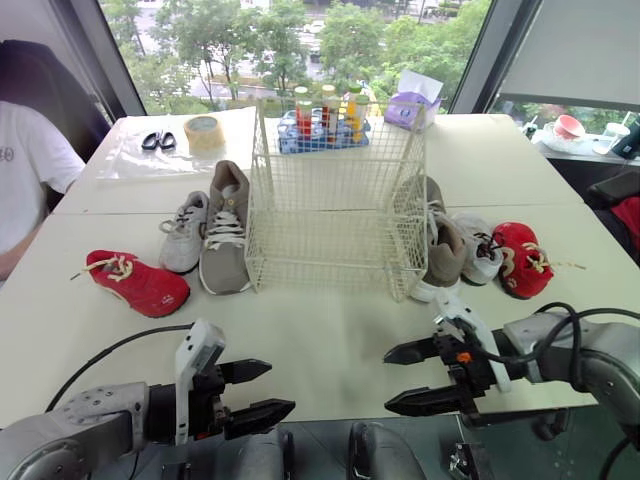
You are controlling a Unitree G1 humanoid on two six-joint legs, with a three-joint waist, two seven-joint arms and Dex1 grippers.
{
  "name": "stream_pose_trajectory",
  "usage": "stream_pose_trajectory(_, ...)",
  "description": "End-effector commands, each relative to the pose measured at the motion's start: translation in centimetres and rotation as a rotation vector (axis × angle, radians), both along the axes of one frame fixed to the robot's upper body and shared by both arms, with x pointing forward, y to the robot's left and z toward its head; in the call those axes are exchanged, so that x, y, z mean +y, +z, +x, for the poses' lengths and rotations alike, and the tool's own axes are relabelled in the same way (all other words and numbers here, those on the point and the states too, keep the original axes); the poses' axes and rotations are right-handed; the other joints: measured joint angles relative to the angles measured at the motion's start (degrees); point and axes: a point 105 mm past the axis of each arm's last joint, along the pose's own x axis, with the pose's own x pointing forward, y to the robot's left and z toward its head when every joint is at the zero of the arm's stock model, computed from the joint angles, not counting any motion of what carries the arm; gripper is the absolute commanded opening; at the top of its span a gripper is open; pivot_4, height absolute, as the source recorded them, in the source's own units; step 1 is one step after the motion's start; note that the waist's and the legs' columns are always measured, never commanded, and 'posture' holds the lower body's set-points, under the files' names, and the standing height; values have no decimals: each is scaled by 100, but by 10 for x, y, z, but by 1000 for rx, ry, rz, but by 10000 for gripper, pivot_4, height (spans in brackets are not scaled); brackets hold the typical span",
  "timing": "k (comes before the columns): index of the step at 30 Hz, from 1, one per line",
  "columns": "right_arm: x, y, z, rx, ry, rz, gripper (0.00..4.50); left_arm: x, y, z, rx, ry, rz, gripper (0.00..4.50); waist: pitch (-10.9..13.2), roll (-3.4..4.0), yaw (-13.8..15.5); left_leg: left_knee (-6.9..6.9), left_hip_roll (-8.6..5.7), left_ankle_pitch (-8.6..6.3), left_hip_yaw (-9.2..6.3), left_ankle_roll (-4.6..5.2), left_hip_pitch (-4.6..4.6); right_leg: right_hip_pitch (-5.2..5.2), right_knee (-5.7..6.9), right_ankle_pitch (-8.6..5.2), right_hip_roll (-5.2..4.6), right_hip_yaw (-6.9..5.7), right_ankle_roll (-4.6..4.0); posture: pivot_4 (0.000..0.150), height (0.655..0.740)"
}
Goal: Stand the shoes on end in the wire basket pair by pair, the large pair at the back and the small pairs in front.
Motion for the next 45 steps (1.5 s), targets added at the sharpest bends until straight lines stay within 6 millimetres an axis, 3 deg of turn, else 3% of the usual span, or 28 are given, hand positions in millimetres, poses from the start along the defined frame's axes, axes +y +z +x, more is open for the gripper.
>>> stream_pose_trajectory(1,4,1,-2,-5,18,7,45000,2,2,3,-27,11,13,44879,0,0,-3,0,0,0,0,0,0,0,0,0,0,0,0,1500,7400)
stream_pose_trajectory(17,5,6,7,-52,0,22,45000,0,6,8,-72,-1,9,44879,0,0,-6,1,0,0,0,0,1,2,1,3,0,-1,-4,1500,7400)
stream_pose_trajectory(24,2,6,8,-77,-6,-25,45000,15,-2,14,-97,12,76,44879,0,0,1,1,0,0,-1,0,2,2,1,3,1,-2,-4,1500,7400)
stream_pose_trajectory(25,2,16,10,-84,-13,-2,45000,18,0,16,-105,9,84,44879,0,0,-3,1,0,0,-1,0,2,2,0,3,0,-2,-4,1500,7400)
stream_pose_trajectory(29,-2,91,19,-226,26,88,45000,34,38,30,-229,-34,148,44879,17,25,-10,6,0,0,2,-1,-1,-6,6,7,-1,-2,-11,1500,7400)
stream_pose_trajectory(31,-3,128,28,-330,30,118,45000,40,66,40,-296,-40,134,44879,17,26,-13,7,5,2,2,-3,-1,-11,4,7,4,-3,-10,1500,7400)
stream_pose_trajectory(33,-5,151,48,-483,-1,48,45000,42,99,47,-368,-55,101,44879,18,27,-14,4,9,2,-2,-4,1,-10,0,5,11,-6,-6,1500,7400)
stream_pose_trajectory(36,-18,159,85,-668,-36,-196,45000,42,135,49,-454,-88,72,44879,16,24,-37,-7,8,2,2,-5,-4,-15,-2,4,10,-8,-6,1500,7400)
stream_pose_trajectory(38,-18,158,89,-667,26,-254,45000,42,144,50,-480,-95,75,44879,17,25,-77,-8,4,0,17,-1,-10,-21,-6,8,6,-1,-9,1500,7400)
stream_pose_trajectory(45,-11,129,98,-619,164,-393,45000,34,144,43,-493,-97,65,44879,18,23,-194,-4,0,1,38,-31,-16,-27,-3,8,-2,10,36,1500,7400)
